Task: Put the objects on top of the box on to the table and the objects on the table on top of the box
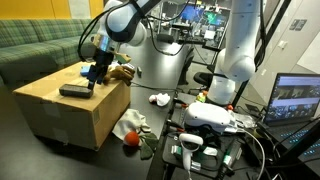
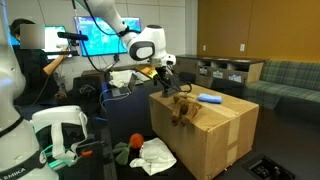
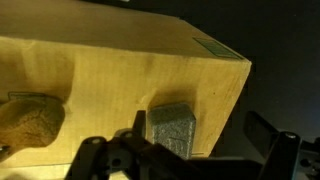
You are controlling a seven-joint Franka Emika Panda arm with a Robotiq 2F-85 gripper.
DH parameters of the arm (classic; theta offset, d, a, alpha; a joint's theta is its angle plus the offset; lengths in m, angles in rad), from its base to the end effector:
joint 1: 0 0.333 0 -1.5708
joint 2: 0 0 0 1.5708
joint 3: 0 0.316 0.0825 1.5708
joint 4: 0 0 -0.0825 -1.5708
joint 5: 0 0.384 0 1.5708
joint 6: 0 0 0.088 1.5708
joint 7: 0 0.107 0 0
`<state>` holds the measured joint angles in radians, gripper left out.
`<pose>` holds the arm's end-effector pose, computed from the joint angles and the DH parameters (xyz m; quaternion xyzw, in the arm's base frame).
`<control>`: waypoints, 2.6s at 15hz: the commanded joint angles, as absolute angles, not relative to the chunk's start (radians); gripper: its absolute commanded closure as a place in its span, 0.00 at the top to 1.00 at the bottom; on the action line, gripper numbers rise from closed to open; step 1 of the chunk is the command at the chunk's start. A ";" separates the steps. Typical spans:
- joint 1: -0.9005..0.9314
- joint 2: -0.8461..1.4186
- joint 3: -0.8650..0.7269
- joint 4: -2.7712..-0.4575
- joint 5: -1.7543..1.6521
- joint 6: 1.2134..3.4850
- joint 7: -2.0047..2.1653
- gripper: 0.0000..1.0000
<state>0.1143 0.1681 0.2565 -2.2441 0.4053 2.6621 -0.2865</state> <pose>0.5281 0.1917 0.3185 -0.9715 -0.1521 -0.1156 0.1402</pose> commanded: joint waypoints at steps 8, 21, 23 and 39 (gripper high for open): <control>0.136 0.195 0.286 -2.264 0.386 2.833 -0.292 1.00; 0.145 0.325 0.224 -2.225 0.094 2.990 -0.192 1.00; 0.145 0.332 0.219 -2.217 0.068 2.987 -0.175 1.00; 0.166 0.204 0.225 -2.279 0.031 2.867 -0.095 0.32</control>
